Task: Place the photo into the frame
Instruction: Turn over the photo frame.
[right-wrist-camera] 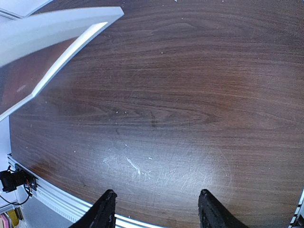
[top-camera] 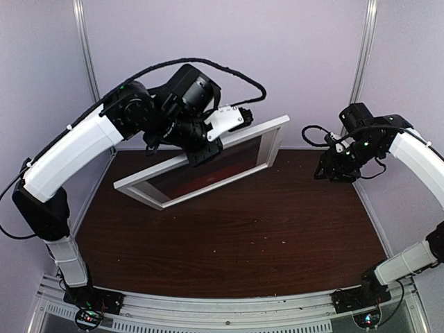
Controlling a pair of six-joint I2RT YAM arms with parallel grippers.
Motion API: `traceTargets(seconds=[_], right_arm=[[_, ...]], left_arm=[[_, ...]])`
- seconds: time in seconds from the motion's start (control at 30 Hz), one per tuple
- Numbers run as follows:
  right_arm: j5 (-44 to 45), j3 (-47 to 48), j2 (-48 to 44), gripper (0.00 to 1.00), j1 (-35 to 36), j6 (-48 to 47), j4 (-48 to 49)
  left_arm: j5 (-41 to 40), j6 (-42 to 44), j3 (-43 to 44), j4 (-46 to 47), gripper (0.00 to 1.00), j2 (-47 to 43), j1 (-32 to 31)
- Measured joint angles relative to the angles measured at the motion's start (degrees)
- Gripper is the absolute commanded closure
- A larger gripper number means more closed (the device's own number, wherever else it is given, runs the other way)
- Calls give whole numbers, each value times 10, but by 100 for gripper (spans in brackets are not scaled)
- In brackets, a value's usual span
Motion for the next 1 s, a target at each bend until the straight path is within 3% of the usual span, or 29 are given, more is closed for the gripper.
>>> traceTargets(seconds=[0.2,0.4,0.67,0.83,1.0], right_arm=[[-18,-14,0,41,-4,-1,16],[-42,-36,1,41,-5,0,38],[-59,-60,5,41,-5,2,65],[-65,-79,5,41,-5,5,80],[-73,-97,7,41,-5,9,91]], left_arm=[[95,-81,102,-57,100,12,82],[197,-177,112,-47,100,6,170],[388,-400,-17,52,100,-40,326],[463,-514,-119,165,100,-43,353],[480,-603,-258,293,100,-59,360]])
